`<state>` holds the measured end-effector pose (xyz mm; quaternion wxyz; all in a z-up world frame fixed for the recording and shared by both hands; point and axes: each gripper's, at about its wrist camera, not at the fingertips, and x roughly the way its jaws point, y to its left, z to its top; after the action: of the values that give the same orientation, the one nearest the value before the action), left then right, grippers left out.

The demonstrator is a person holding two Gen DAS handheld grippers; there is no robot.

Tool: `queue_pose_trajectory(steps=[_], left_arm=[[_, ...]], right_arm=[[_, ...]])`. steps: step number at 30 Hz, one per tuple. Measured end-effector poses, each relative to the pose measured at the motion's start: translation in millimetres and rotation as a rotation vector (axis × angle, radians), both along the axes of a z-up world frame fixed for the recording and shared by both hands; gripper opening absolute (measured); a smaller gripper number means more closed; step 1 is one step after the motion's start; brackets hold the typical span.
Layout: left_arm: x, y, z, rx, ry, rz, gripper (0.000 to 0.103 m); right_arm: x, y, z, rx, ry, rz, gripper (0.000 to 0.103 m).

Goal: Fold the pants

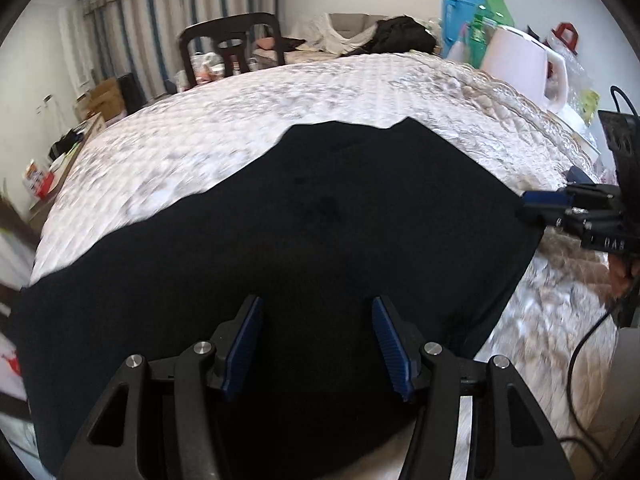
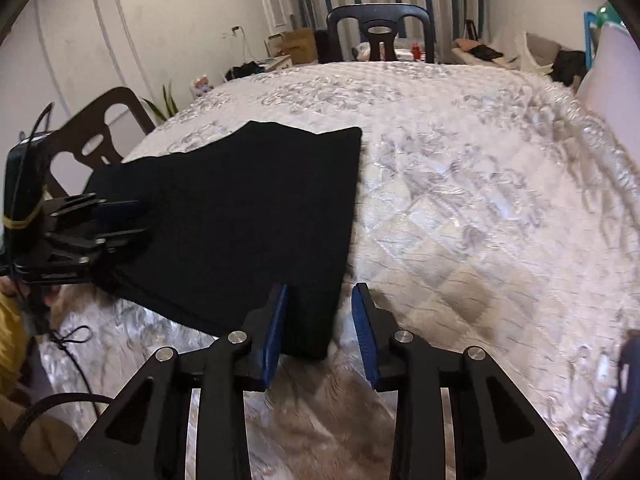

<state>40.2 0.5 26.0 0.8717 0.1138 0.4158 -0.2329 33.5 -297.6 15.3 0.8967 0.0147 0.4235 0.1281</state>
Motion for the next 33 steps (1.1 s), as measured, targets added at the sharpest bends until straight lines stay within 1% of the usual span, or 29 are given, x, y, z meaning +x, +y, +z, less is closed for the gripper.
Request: queue_pose_trajectory(steps=[2,4,6,7,10,13,16,19,20,22,24,25,27,30,32,33], left_arm=[[-6.3,18.0,-0.8,-0.027,-0.007,0.029,0.06],[-10.9,34.8,-2.0,-0.038,0.0,0.061,0.06],[-15.7,51.3,-2.5,-0.059,-0.008,0.088,0.06],[-18.0,58.3,-1.7,-0.082,-0.014,0.084,0.06],[-21.9,68.9,2.0,-0.116,-0.009,0.086,0.06],[-22.5,74.8,5.3,-0.132,-0.001,0.084,0.06],[-22.8,82.5,5.7,-0.148,0.006,0.089,0.06],[-21.0,96.3,2.9,-0.097,-0.012,0.164,0.06],[-19.2,103.2,0.4,-0.1,-0.011,0.178,0.06],[-15.6,119.1,-3.6,-0.15,0.006,0.223,0.06],[-14.8,128.4,-2.4,-0.223,0.019,0.225,0.06],[-14.8,131.0,-2.3,-0.238,0.022,0.226,0.06],[-14.6,131.2,-3.8,-0.234,0.021,0.214,0.06],[-14.2,129.9,-4.2,-0.22,0.018,0.202,0.06],[-14.3,133.4,-3.4,-0.238,0.021,0.205,0.06],[-14.7,136.0,-3.4,-0.249,0.023,0.211,0.06]], right_arm=[[-1.3,1.0,6.6,-0.032,-0.009,-0.032,0.034],[-3.2,4.7,20.0,-0.028,-0.061,-0.044,0.035],[-0.5,14.3,32.6,0.004,-0.127,0.0,0.035],[4.4,21.1,33.7,-0.001,-0.132,0.017,0.035],[29.9,48.9,25.3,-0.05,-0.093,0.046,0.035],[53.2,77.3,18.5,-0.016,-0.055,0.13,0.035],[73.8,115.9,18.2,-0.035,-0.038,0.216,0.035],[87.3,156.3,16.6,-0.028,-0.031,0.335,0.035],[94.2,167.7,15.3,-0.02,-0.02,0.358,0.035],[109.4,190.6,7.8,-0.014,0.017,0.402,0.035],[119.9,211.9,-1.0,-0.021,0.06,0.454,0.035],[123.6,222.2,-6.1,-0.04,0.068,0.468,0.035],[125.8,235.0,-6.1,-0.068,0.031,0.468,0.035],[133.5,251.3,-5.7,-0.043,0.057,0.492,0.035],[137.0,265.9,-5.4,-0.072,0.036,0.501,0.036],[139.8,274.8,-5.7,-0.087,0.04,0.513,0.036]])
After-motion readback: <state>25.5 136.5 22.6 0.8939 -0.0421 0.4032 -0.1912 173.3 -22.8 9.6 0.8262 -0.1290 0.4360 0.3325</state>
